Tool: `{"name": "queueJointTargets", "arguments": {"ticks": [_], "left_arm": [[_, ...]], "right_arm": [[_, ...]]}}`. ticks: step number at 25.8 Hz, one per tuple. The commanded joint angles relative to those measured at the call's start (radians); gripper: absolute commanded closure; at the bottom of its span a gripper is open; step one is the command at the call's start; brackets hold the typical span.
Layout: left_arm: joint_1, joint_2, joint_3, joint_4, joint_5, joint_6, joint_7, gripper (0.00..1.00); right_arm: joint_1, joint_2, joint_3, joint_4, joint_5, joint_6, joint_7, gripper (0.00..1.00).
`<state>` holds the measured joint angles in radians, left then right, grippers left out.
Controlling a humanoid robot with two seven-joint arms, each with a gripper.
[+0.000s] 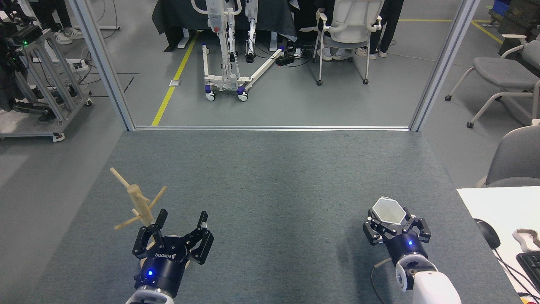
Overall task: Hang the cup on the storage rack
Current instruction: 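Lift the white cup with the right gripper and move it toward the center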
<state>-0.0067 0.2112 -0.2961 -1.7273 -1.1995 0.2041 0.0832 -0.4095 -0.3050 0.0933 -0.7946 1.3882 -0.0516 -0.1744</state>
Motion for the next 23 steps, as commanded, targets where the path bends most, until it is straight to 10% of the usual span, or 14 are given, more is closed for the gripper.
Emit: {"name": "queueJointTargets", "arguments": {"ticks": [1,12,23], "left_arm": [[0.001,0.000,0.000,0.000,0.000,0.000,0.000,0.00],[-0.001,0.002,0.000,0.000,0.000,-0.002,0.000,0.00],[-0.002,0.000,0.000,0.002,0.002,-0.002,0.000,0.00]], "right_arm": [[0.000,0.000,0.003,0.000,-0.001,-0.002,0.001,0.11],[0.011,-0.003,0.003,-0.037,-0.003,-0.013,0.044,0.97],[0.060,-0.005,0.013,-0.583,-0.001,-0.050,0.444,1.00]]}}
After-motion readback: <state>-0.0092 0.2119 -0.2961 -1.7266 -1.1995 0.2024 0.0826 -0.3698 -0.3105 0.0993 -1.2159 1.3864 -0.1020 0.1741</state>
